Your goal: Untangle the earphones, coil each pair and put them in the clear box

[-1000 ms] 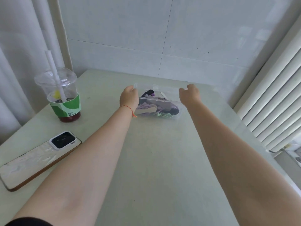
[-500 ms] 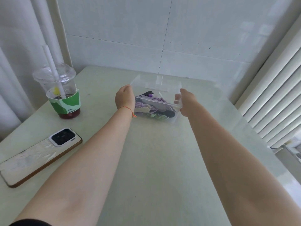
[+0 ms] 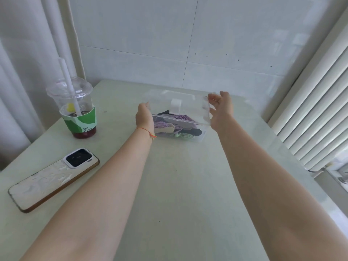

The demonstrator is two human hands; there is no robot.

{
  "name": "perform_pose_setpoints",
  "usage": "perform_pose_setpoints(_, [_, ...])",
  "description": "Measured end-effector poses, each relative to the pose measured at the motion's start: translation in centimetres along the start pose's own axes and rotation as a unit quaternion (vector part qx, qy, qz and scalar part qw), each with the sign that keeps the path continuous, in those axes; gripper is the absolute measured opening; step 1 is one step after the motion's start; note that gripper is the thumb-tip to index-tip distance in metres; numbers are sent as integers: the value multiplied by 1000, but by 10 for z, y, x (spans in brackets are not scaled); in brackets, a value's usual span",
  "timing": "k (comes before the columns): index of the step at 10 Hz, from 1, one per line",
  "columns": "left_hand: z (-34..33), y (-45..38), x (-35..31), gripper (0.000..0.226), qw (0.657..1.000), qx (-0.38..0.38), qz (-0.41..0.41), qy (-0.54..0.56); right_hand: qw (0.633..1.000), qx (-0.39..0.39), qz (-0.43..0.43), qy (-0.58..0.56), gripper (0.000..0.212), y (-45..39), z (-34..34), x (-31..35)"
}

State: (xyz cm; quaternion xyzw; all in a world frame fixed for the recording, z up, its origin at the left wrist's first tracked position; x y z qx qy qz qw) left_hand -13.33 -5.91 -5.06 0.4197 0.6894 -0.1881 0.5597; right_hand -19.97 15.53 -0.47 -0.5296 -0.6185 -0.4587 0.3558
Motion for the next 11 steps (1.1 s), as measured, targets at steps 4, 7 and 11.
perform_pose_setpoints(4, [4,35,-14,46,981,80,-137,-110,792,28,216,571,30,39,-24,11])
perform_pose_setpoints(7, [7,39,-11,32,955,111,-194,-193,643,82,266,713,80,61,-23,-18])
perform_pose_setpoints(11, [13,43,-47,53,942,85,-255,-201,735,32,379,562,67,79,-26,-1])
Point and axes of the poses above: each hand's wrist, its own y-axis away from the middle knuckle, its own z-axis out of the back of the hand, x = y × z, the point moved 4 cm from there along -y, towards the middle knuckle, and after that the axes turned 2 degrees about x, right-handed, at the moved point
